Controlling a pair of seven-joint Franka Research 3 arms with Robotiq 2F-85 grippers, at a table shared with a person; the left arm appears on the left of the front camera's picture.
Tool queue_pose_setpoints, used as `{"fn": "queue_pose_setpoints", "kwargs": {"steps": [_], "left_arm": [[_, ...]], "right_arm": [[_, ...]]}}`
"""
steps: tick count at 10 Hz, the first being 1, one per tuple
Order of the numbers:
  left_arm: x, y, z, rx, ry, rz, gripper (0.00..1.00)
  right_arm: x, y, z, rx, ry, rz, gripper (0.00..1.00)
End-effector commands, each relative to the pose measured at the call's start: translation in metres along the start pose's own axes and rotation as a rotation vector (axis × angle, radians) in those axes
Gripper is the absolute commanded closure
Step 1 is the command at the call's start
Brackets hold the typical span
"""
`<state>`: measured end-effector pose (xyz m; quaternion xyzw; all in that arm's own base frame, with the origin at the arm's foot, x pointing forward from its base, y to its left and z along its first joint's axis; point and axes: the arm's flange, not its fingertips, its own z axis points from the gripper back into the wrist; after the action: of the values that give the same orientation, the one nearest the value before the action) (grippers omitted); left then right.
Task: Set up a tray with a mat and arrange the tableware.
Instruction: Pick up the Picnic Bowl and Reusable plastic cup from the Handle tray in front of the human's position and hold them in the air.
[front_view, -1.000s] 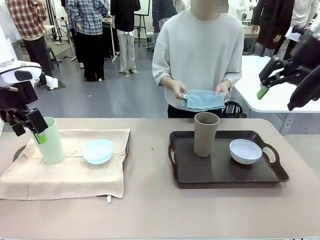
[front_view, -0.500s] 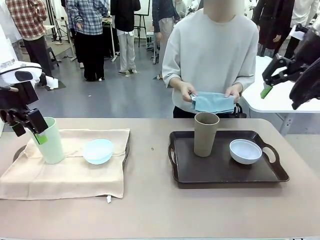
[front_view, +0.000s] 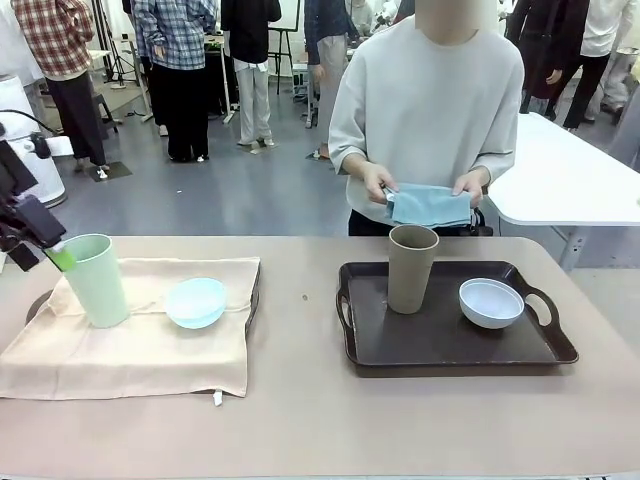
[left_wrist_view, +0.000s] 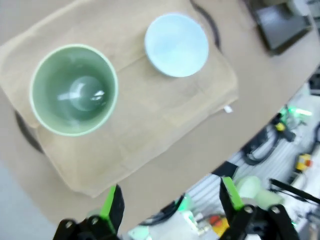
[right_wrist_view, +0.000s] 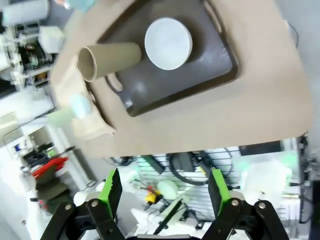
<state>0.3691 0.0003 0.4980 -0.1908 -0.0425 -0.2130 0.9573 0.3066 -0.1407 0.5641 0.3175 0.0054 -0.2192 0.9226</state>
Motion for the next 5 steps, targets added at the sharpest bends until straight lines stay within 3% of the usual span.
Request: {"fn": "queue_pose_setpoints", "kwargs": {"steps": [1, 4, 5], "left_arm": [[-0.004, 0.029, 0.016, -0.228, -0.004, -0.028, 0.00], [-0.030, 0.076, 0.036, -0.473, -0.119, 0.015, 0.00], [-0.041, 0.092, 0.043, -0.510, -0.186, 0.108, 0.00]], "right_arm": [[0.009, -0.025, 0.017, 0.214, 0.081, 0.023, 0.10], [0.005, -0.087, 0.045, 0.483, 0.101, 0.016, 0.10], [0.003, -0.099, 0.048, 0.516, 0.099, 0.006, 0.10]]}}
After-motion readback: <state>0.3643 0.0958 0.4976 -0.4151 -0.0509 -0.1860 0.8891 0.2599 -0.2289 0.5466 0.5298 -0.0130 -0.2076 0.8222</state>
